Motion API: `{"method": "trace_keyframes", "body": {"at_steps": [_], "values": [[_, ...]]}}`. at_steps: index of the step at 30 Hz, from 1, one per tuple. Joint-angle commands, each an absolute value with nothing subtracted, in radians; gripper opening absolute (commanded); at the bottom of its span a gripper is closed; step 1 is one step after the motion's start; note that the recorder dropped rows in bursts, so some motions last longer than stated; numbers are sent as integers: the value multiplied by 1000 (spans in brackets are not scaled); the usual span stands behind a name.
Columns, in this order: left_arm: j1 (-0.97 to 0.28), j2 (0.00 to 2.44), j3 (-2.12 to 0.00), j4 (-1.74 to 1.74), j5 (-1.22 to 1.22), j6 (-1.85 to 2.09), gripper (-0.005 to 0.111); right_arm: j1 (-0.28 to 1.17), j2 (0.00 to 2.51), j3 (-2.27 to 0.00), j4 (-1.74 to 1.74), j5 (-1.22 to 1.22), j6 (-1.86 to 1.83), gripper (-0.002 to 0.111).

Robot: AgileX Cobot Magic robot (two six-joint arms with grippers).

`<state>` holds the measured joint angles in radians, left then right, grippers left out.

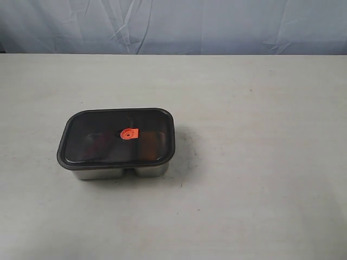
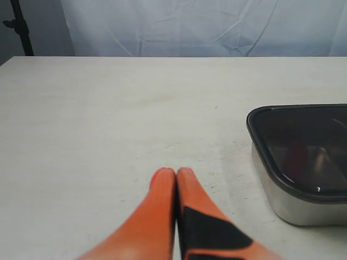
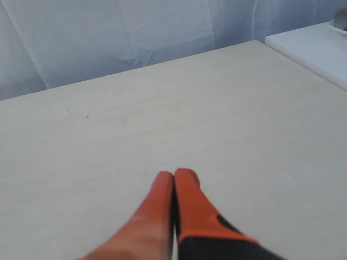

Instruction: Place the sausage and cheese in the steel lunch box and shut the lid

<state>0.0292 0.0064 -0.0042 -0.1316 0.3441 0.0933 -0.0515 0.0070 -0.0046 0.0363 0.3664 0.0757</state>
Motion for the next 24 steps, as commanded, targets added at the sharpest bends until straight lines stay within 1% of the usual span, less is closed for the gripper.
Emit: {"method": "trace_keyframes", "body": {"at_steps": [1, 5, 24], "values": [[31, 0, 0, -110, 293, 86, 0, -57, 0, 0, 39, 363, 71, 0], [30, 0, 0, -94, 228, 86, 0, -57, 0, 0, 39, 363, 71, 0], [30, 0, 0, -50, 230, 88, 0, -57, 0, 0, 38, 366, 71, 0]]}}
